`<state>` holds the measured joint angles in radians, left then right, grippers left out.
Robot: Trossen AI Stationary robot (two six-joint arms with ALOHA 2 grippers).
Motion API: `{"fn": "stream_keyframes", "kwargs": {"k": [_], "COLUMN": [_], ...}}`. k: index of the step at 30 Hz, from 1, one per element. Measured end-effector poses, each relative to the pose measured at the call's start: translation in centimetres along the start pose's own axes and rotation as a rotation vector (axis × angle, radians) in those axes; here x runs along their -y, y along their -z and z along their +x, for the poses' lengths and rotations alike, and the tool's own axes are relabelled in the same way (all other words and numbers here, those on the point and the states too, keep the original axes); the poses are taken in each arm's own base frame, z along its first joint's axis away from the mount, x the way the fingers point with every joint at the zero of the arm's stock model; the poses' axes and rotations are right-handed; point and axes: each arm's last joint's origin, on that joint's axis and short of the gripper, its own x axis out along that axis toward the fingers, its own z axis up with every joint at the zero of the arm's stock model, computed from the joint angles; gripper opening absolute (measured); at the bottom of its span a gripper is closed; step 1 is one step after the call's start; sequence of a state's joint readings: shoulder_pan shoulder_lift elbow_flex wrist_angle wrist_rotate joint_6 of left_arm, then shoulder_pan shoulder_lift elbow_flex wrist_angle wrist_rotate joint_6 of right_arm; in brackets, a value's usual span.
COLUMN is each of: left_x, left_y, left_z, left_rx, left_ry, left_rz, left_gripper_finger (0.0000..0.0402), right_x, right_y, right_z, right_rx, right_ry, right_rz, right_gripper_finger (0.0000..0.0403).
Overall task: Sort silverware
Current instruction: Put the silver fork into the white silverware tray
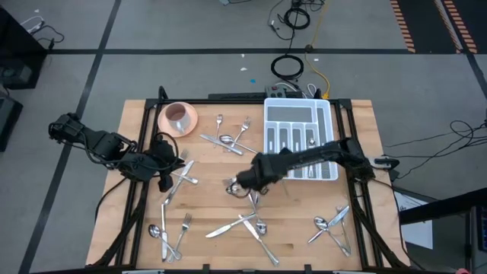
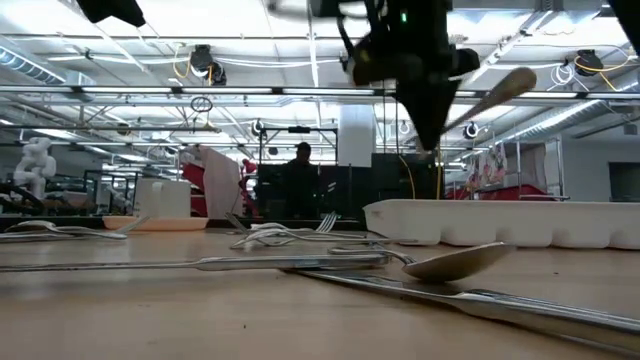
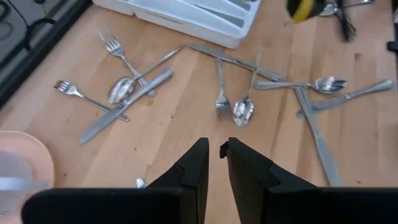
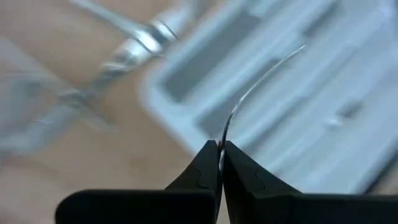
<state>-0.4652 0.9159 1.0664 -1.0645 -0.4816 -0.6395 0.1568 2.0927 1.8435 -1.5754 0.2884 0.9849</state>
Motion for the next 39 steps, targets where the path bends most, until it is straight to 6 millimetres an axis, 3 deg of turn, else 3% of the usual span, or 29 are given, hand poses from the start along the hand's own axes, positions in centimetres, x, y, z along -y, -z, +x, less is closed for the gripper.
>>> {"fn": "stream_keyframes", "kwargs": {"k": [9,16,26,39], "left_x": [-0.1,-0.1,-0.1,-0.1], "left_y": [0.0,0.0,0.0,-0.1], "left_z": [0.0,0.0,0.0,0.0], "left_rx": [0.014,0.015,0.017,0.031], "left_ry": [-0.025,-0.025,-0.028,-0.042], "left_rz": [0.001,0.0,0.001,-0.008], "left_gripper_finger": [0.0065,0.0065,0.0065,0.0065], "right_x": [4.6,7.2,7.3,7.3], "right_y": [-5.2,-6.7,-5.8,-7.2], "right_z": [3.9,6.6,11.3,12.5], "right_rx": [-0.003,-0.071,-0.117,-0.051], "right_ry": [0.145,0.218,0.237,0.165], "right_rz": [0.124,0.166,0.131,0.147], "right_gripper_finger": [0.0,0.0,0.0,0.0]}}
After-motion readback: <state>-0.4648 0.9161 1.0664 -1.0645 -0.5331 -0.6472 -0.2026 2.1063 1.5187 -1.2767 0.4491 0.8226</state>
